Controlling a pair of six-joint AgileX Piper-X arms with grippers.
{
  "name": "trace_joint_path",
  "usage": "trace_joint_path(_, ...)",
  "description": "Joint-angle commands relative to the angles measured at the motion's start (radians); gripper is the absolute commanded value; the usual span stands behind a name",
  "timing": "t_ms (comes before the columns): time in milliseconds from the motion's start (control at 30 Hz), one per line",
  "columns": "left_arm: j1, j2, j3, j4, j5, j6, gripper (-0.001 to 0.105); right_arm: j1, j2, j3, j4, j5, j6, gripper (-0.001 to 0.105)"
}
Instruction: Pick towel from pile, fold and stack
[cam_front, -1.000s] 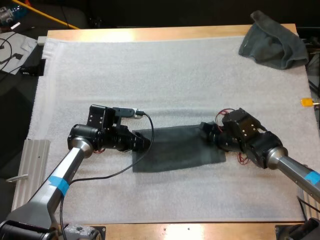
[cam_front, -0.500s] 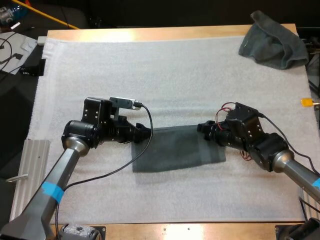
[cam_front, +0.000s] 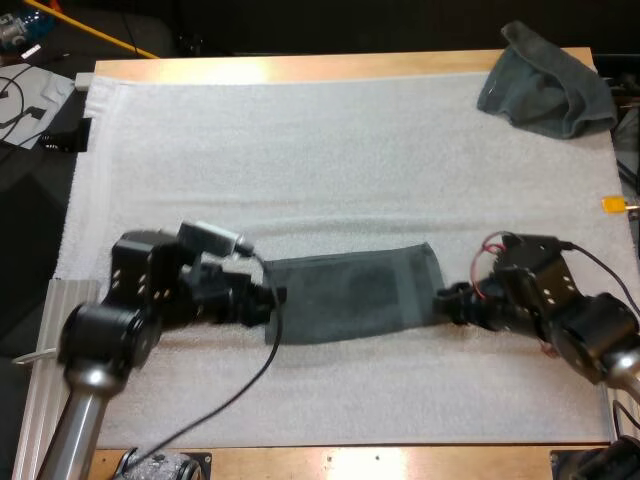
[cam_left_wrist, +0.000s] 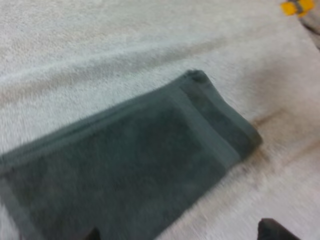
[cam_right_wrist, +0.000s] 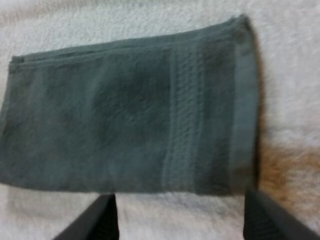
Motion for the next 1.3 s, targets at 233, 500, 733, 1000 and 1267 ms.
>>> trace_joint_path(233, 0.001, -0.245, -0.005, 0.183, 0.003, -0.027, 0.061, -0.004, -0.133, -0.005, 0.197, 0.007, -0.047, 0.053)
trace_joint_path(500, 0.002, -0.357, -0.005, 0.239, 0.004, -0.056, 0.061, -0.006, -0.198, -0.005, 0.23, 0.117, -0.072, 0.053)
trace_joint_path(733, 0.002, -0.379, -0.009, 0.237, 0.012, -0.07, 0.061, -0.039, -0.156, -0.003, 0.19, 0.169, -0.127, 0.053)
trace_joint_path(1000, 0.003, -0.379, -0.011, 0.23, 0.054, -0.083, 0.061, -0.262, -0.022, -0.002, 0.113, 0.007, -0.2, 0.053)
trace_joint_path(1267, 0.0, -0.372, -0.006, 0.24, 0.025, -0.095, 0.062, -0.407, 0.235, -0.006, -0.004, -0.292, -0.258, 0.052)
